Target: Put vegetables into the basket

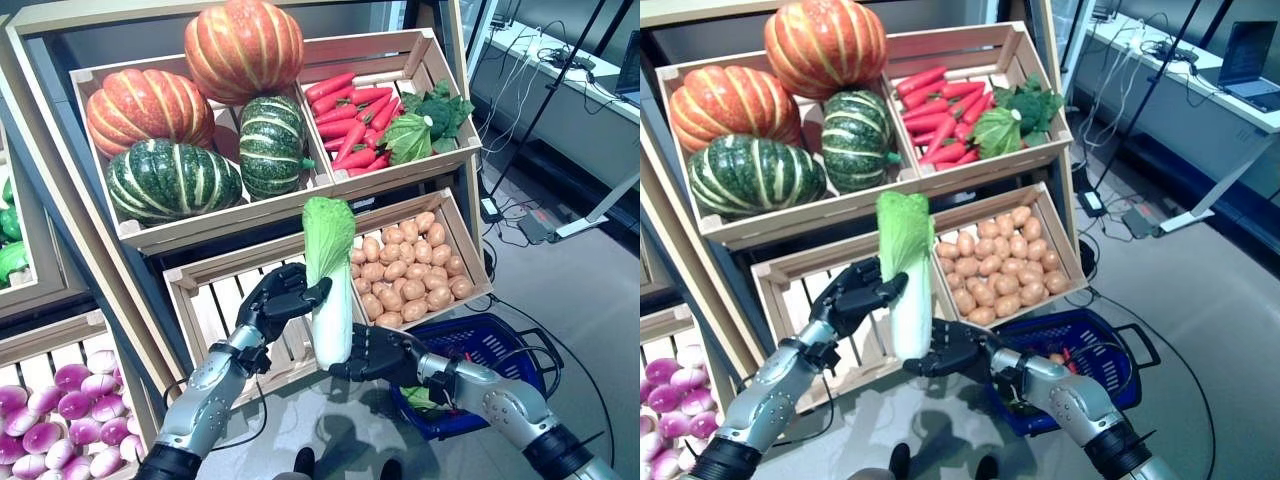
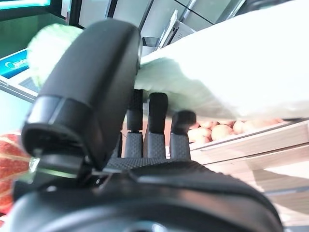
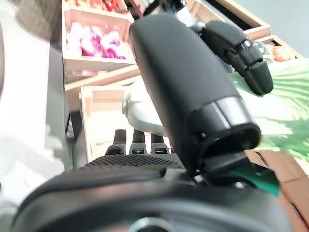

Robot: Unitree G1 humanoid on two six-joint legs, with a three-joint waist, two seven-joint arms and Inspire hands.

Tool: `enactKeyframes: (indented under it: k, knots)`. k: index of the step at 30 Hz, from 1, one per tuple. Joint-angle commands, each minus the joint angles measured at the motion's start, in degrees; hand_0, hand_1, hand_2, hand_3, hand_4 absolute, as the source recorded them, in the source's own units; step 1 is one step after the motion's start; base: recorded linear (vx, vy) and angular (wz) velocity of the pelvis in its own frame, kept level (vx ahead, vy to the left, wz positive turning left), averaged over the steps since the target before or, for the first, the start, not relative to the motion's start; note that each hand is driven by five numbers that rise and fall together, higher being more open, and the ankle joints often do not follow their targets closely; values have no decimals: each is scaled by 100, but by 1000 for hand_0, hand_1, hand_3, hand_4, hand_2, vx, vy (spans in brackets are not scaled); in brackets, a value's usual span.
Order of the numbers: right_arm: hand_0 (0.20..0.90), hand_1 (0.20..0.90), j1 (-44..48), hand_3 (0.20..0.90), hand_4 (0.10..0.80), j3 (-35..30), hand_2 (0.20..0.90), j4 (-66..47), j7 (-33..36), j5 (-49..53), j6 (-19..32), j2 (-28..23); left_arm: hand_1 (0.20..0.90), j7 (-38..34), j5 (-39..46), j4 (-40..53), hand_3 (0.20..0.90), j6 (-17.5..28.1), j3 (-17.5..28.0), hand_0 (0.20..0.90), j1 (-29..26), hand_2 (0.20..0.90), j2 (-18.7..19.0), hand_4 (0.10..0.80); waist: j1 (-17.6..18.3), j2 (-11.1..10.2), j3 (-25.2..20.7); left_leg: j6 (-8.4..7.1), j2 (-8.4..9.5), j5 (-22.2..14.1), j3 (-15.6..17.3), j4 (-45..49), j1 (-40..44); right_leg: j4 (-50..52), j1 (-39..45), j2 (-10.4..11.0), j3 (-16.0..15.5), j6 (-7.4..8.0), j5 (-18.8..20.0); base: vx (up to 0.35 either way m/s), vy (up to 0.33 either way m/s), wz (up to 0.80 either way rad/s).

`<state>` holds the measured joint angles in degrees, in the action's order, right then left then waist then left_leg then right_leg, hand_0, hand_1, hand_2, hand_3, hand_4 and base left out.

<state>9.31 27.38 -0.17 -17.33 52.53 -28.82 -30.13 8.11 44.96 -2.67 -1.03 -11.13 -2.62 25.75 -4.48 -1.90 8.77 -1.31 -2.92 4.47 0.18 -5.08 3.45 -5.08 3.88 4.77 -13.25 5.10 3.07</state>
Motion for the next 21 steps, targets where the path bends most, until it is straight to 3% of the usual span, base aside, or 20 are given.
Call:
enactKeyframes:
  k: [1,15,21]
  knots:
    - [900,900,602,900,800,247,900,-384,-732,833,288,617,300,532,-21,38,300,668,-435,300,-782,300,-64,400,-85,-142,-489,-373,-259,-314,24,8,75,8,234,509,-15,350,105,0,0,0]
    - [900,900,656,900,800,161,900,-334,-461,1236,391,708,300,661,-315,12,300,738,-606,300,-795,300,44,400,-46,-111,-493,-350,-255,-338,17,8,83,8,216,514,81,363,101,0,0,0]
    - [900,900,614,900,800,55,900,-308,-26,1829,544,839,300,624,-297,53,300,861,-590,300,-779,300,7,400,-43,-110,-498,-345,-255,-346,2,8,91,8,214,516,98,363,108,0,0,0]
